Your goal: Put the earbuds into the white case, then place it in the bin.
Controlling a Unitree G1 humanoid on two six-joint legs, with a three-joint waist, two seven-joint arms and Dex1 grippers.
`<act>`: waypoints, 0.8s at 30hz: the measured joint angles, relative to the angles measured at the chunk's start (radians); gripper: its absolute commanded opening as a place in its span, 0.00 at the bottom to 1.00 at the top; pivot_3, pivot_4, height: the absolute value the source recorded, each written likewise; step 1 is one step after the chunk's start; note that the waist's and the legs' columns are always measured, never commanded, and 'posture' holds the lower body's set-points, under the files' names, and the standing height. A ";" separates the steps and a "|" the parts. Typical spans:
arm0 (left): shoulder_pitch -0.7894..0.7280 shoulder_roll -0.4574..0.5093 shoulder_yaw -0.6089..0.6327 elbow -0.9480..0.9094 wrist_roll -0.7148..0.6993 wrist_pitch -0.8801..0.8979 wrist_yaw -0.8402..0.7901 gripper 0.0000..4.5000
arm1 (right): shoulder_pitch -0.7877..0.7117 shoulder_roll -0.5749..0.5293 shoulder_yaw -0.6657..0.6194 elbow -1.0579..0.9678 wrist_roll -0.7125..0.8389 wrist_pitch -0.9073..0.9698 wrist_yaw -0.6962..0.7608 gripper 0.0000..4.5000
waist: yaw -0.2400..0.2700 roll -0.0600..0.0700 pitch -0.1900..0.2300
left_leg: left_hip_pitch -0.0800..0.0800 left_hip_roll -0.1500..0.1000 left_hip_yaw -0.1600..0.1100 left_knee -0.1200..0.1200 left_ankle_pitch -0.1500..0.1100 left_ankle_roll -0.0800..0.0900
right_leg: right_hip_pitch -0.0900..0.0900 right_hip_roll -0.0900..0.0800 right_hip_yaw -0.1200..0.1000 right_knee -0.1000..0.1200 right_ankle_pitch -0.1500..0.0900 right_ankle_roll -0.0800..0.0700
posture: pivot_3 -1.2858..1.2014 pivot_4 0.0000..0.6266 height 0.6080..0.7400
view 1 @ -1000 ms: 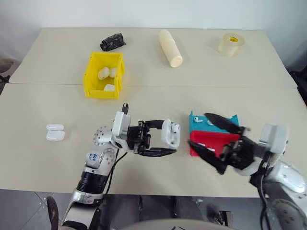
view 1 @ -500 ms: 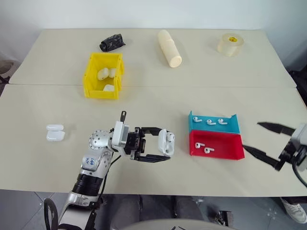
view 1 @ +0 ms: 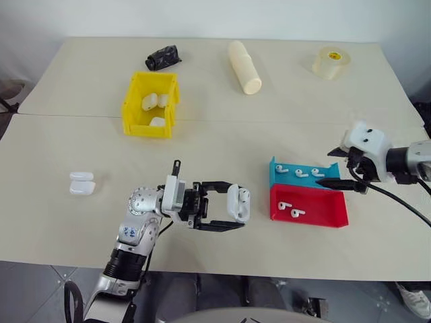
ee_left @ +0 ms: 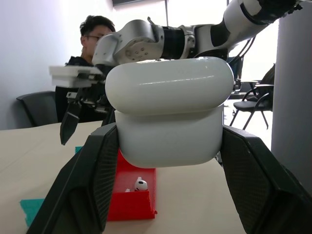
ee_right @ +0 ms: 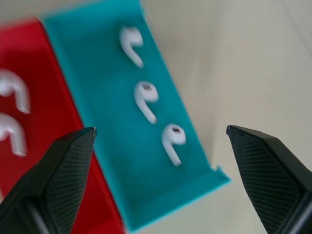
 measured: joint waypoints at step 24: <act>0.034 0.002 -0.011 -0.046 0.012 -0.010 0.077 0.62 | -0.251 0.180 0.174 0.433 -0.312 -0.315 0.248 0.56 | -0.001 0.000 0.000 | 0.000 0.000 0.000 0.001 0.000 -0.001 | 0.000 0.000 0.000 0.001 0.000 0.000 | 0.52 0.24 1.00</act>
